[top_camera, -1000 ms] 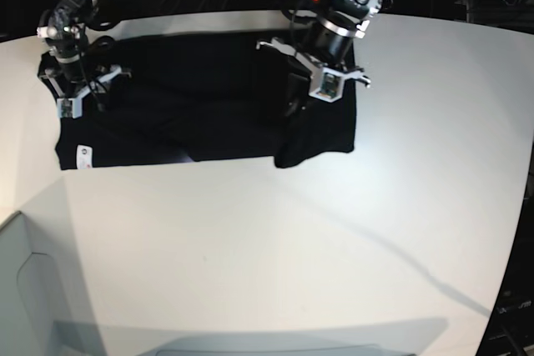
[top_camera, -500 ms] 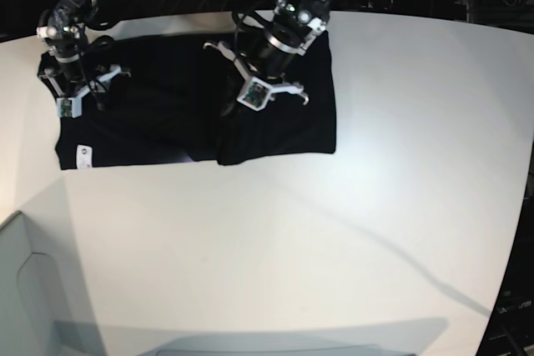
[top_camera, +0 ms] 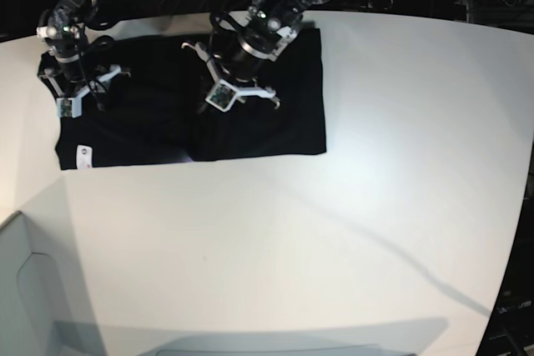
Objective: Fold the T-shirt properly
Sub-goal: 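Lift the strip end with the left gripper and fold it toward the right gripper, then lower the folded half and open the left gripper, withdrawing it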
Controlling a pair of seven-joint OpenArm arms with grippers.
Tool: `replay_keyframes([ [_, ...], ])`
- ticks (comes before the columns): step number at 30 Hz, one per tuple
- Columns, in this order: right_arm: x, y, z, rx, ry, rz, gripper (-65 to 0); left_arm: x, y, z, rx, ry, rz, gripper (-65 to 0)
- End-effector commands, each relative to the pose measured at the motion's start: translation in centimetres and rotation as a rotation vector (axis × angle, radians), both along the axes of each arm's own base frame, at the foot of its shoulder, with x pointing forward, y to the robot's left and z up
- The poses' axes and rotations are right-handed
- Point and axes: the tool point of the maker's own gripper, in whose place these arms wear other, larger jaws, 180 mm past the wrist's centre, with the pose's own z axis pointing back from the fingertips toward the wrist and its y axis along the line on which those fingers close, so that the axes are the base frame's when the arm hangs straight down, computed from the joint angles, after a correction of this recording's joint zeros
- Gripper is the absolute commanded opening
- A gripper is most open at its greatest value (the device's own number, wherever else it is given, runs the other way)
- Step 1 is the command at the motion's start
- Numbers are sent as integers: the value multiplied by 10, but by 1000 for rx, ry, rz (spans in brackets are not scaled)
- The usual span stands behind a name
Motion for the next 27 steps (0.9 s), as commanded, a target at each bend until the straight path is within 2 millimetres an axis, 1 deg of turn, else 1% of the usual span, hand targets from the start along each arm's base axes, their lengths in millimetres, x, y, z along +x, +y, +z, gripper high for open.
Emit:
replay_keyframes([
  [1,8,-2,11,-6,-48,11,-377,10,-11,21,-51,-61,-3,-650],
  [4,8,-1,11,-5,-48,13,-377,8,-11,15,-41,-49,-6,-650],
  [5,10,3,11,-2,-49,24,-377,8,-11,15,-40,-48,-5,-648],
  [6,12,5,11,-1,-50,33,-377,10,-11,16,-40,-51,-6,-640],
  [7,12,7,11,0,-50,39,-377,11,-11,16,-38,-52,-6,-619],
  [9,13,9,11,1,-50,43,-377,9,-9,10,-10,-15,-9,-537],
  [11,13,9,11,1,-50,43,-377,7,-13,10,-3,19,-9,-434],
  [12,13,9,11,1,-50,43,-377,9,-14,17,-16,9,-8,-395],
  [13,13,9,11,1,-50,43,-377,9,-14,22,-24,-1,-7,-373],
  [15,13,9,11,2,-52,43,-377,12,-14,39,-55,-33,-1,-372],
  [17,13,9,12,2,-53,43,-377,16,-13,63,-95,-80,7,-375],
  [19,13,9,12,2,-53,43,-377,15,-8,79,-117,-110,10,-375],
  [21,14,9,13,0,-55,44,-377,18,8,89,-114,-136,31,-375],
  [22,14,9,13,-1,-57,44,-377,21,22,89,-104,-142,59,-375],
  [23,14,8,13,-3,-57,44,-377,22,36,85,-87,-136,90,-375],
  [24,14,8,13,-3,-57,44,-377,24,55,78,-61,-125,131,-375],
  [27,14,8,13,-3,-57,44,-377,26,99,57,0,-83,237,-375],
])
